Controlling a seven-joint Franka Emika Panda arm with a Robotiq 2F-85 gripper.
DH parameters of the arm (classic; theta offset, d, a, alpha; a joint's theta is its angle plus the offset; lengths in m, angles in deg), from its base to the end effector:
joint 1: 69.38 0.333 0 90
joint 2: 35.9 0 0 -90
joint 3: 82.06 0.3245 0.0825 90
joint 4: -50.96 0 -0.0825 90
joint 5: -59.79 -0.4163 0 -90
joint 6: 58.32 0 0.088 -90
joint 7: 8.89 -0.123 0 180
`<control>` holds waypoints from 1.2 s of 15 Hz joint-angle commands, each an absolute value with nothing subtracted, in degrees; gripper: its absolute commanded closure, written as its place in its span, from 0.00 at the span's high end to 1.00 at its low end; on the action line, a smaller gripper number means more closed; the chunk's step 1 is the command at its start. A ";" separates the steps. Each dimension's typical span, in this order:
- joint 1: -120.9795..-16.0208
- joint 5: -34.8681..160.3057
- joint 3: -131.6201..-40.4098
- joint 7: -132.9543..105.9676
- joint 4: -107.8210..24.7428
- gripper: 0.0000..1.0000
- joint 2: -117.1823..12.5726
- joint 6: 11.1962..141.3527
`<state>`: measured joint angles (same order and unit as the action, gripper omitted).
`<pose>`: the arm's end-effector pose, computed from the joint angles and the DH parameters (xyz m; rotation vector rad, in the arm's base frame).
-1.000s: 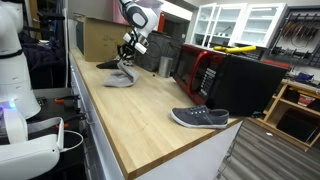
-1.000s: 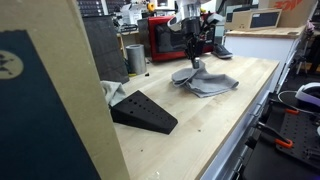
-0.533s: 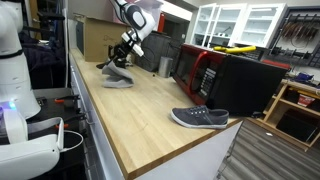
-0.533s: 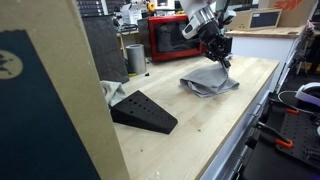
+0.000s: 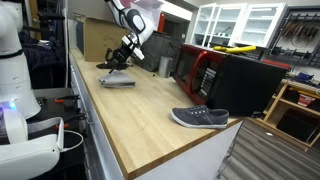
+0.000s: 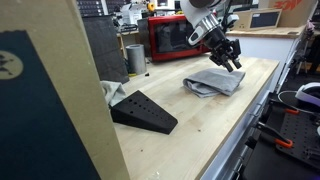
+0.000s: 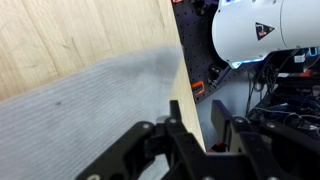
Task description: Fold the grey towel
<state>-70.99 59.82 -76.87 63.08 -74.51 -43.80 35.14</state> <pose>0.4733 0.0300 0.2666 -2.0779 -1.6168 0.7809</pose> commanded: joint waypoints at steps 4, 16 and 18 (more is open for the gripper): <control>-69.74 52.59 -77.17 62.21 -74.66 0.92 -40.91 39.48; -64.13 54.56 -75.61 30.69 -84.91 1.00 -36.29 53.26; -64.02 53.85 -75.62 27.11 -87.52 1.00 -34.91 58.75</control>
